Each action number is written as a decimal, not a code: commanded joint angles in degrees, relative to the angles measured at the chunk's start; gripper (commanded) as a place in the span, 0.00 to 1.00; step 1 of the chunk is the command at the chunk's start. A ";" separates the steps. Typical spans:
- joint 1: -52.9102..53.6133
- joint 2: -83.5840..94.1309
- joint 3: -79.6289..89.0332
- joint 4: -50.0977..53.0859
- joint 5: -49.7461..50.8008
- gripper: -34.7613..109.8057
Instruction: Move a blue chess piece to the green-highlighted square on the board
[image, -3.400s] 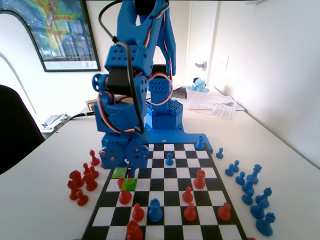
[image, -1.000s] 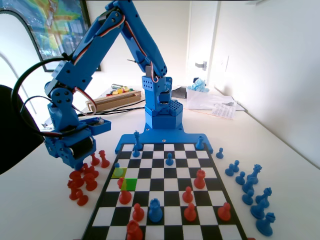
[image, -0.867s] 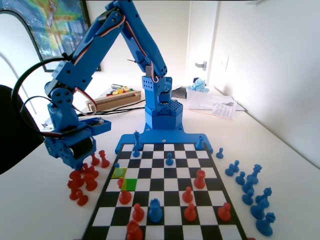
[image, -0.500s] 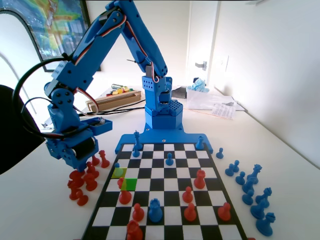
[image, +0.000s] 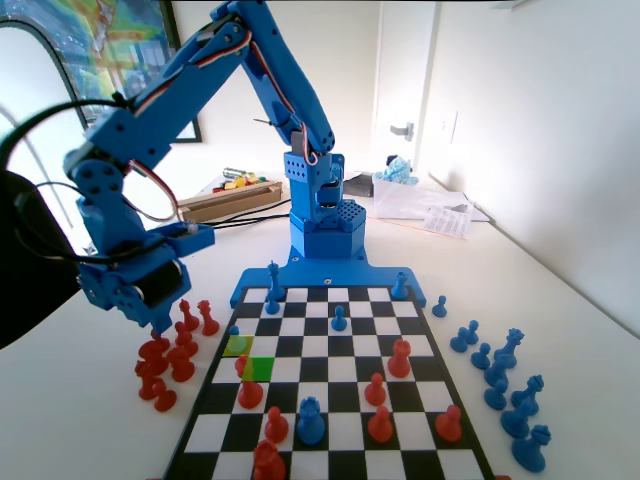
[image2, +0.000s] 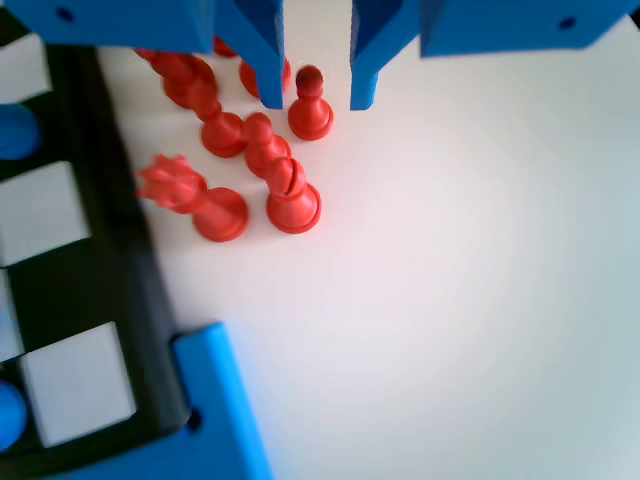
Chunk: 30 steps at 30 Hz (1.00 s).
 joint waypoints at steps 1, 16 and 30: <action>-0.26 9.14 -6.33 8.26 -0.79 0.32; -14.33 20.04 -2.90 11.43 7.73 0.32; -21.09 27.69 22.06 -7.29 7.03 0.32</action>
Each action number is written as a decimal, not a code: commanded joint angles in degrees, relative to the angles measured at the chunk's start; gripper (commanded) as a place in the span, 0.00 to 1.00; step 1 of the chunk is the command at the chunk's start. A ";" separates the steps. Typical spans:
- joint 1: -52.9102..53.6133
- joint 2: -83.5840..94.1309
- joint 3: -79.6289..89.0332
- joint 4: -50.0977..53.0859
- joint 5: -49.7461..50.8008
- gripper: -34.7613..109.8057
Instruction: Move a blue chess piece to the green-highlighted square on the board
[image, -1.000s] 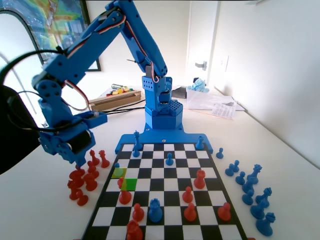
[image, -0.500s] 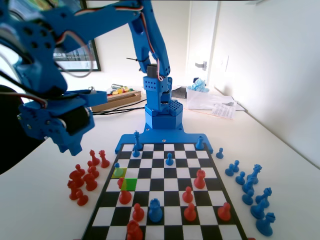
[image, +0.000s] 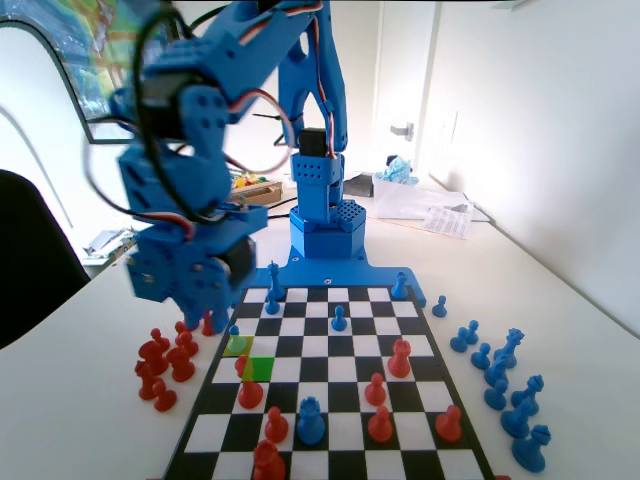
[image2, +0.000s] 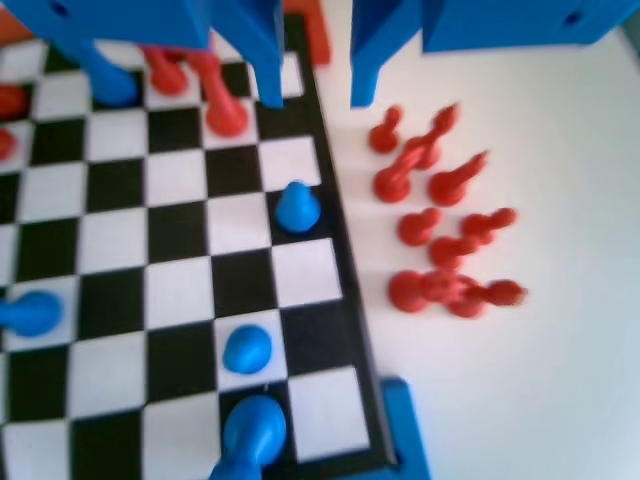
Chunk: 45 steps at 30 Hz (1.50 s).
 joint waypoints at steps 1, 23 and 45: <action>0.09 6.77 5.27 -3.52 -1.85 0.32; 1.85 5.62 12.83 -11.60 -4.83 0.32; 1.49 1.67 14.68 -18.02 -4.75 0.32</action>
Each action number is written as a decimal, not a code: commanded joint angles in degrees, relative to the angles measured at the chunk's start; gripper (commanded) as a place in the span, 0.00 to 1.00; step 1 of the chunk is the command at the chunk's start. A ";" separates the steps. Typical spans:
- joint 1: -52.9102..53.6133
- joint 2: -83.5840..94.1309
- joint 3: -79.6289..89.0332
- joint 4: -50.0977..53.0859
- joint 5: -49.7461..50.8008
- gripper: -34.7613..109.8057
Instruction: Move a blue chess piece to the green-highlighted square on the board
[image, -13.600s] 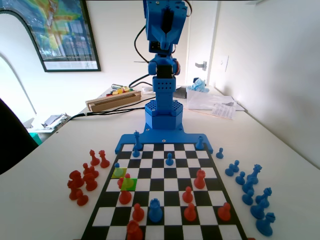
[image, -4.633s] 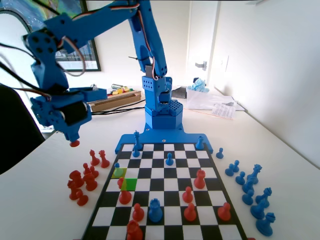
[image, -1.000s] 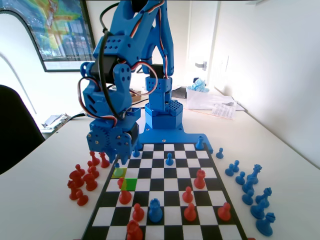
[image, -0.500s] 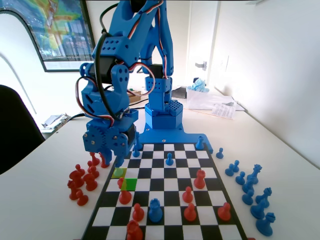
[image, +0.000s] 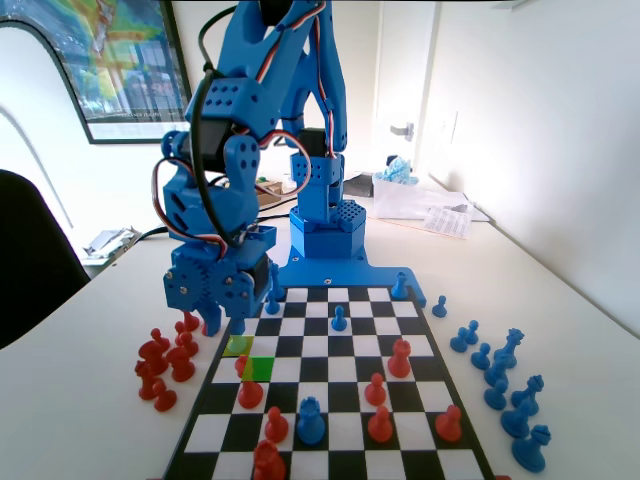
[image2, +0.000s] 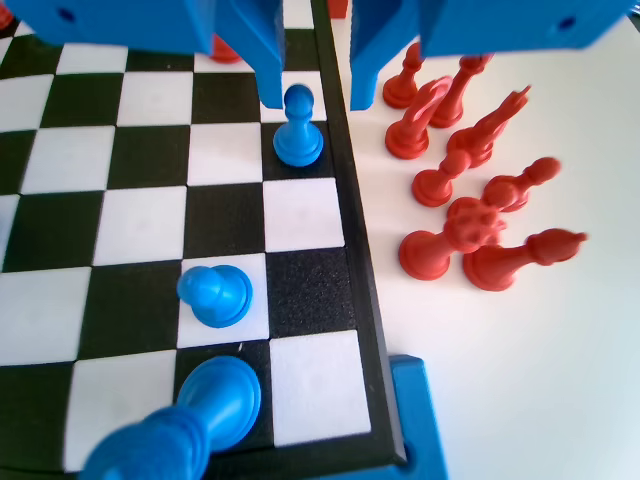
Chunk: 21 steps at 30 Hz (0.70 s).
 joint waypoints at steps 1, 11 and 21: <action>0.18 1.14 1.05 -1.58 -0.70 0.32; 0.00 0.53 2.46 -3.78 -0.79 0.31; 0.35 0.44 3.96 -6.24 -1.41 0.30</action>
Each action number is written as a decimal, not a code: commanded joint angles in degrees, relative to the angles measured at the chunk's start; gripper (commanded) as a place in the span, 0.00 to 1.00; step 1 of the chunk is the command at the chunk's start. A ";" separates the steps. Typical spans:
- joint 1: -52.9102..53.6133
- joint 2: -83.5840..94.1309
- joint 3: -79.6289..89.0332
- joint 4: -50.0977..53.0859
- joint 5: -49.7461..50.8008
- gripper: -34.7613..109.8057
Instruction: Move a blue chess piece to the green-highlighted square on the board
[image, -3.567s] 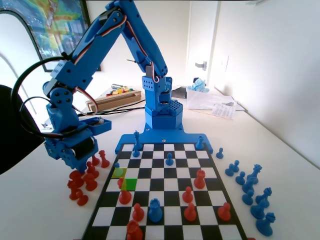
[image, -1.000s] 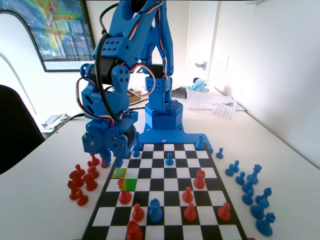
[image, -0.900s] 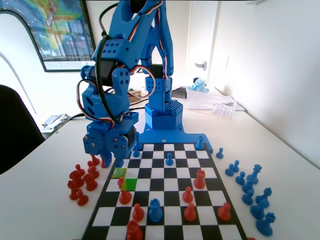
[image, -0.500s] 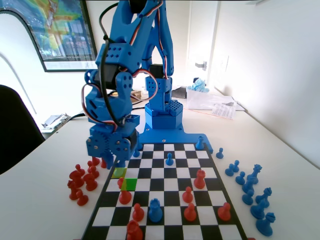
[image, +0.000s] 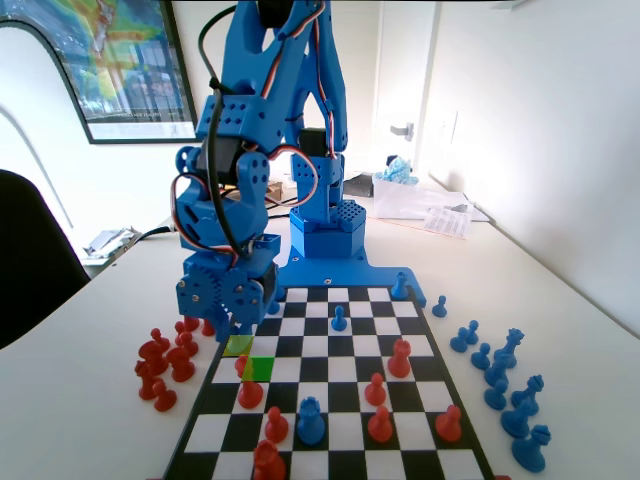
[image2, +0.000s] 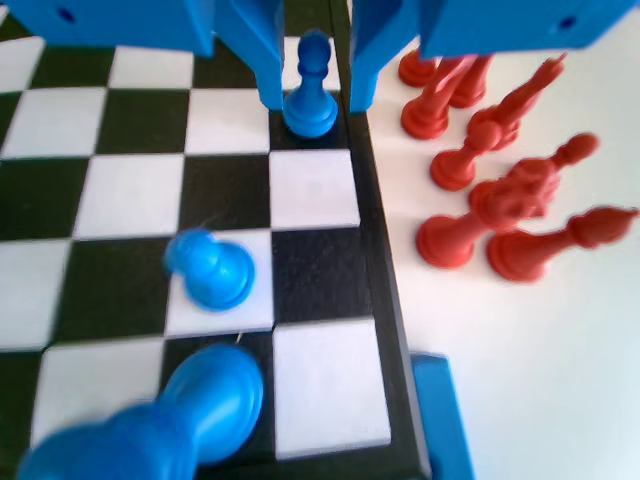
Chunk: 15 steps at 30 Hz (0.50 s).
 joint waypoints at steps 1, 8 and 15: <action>0.88 1.85 0.53 0.18 -0.62 0.28; 0.70 1.93 -0.09 0.18 -0.62 0.25; 0.00 2.29 -2.90 3.34 1.32 0.25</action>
